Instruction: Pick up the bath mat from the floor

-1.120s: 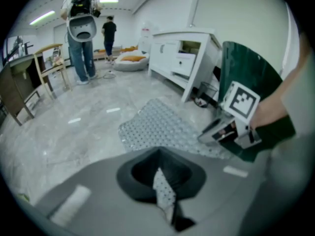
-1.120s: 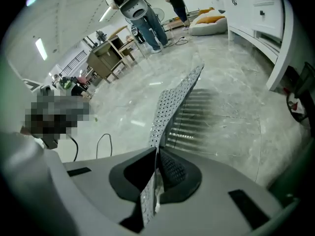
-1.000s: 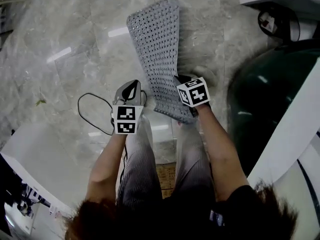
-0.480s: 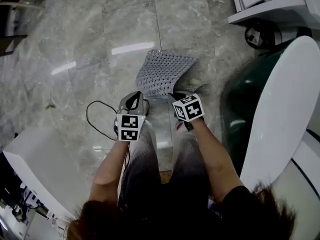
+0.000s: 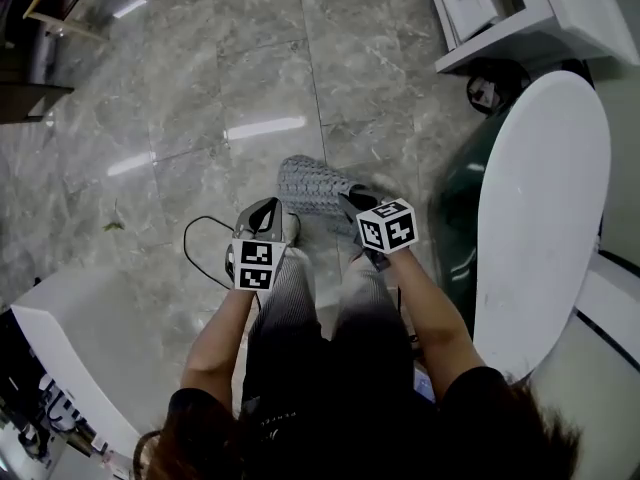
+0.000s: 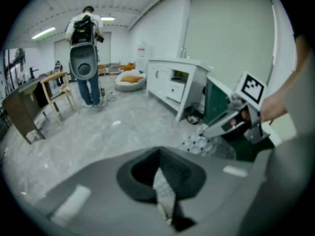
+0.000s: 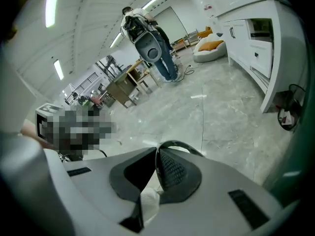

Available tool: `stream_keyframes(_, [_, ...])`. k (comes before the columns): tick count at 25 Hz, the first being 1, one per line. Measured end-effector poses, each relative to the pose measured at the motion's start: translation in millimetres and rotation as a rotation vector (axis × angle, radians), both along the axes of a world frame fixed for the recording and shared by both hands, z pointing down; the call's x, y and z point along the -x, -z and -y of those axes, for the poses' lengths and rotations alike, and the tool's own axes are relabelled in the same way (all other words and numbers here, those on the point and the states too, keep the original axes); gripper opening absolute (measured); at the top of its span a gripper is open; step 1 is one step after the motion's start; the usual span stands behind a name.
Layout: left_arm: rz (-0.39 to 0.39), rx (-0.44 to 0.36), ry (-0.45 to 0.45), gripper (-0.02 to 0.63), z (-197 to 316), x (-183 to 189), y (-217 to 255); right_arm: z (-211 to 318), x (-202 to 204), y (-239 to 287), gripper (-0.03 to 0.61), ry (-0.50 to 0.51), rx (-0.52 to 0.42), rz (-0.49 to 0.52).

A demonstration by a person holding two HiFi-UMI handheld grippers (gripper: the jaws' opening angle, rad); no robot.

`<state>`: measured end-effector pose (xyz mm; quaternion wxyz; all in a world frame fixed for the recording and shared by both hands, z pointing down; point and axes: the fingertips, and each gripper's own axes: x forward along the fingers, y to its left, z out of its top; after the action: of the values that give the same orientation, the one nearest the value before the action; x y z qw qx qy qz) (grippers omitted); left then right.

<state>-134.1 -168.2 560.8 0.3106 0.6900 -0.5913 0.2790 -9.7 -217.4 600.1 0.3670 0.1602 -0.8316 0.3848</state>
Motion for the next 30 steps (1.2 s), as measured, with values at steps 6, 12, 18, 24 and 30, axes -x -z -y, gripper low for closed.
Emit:
stream_keyframes(6, [-0.008,-0.051,-0.017,0.005,1,-1,44,0,-5,65,0.012,-0.068,-0.013,0.058])
stream_keyframes(12, [-0.034,-0.099,-0.045,0.005,4,-8,83,-2,-3,122,0.012,-0.081,-0.056,0.105])
stream_keyframes(18, [-0.068,-0.143,-0.040,0.005,9,-6,121,2,0,167,0.012,-0.072,-0.131,0.136])
stream_keyframes(24, [-0.081,-0.184,-0.027,0.005,14,-5,156,10,0,200,0.012,-0.115,-0.158,0.179])
stream_keyframes(30, [-0.092,-0.220,-0.018,0.005,14,-1,183,10,-5,225,0.012,-0.126,-0.209,0.200])
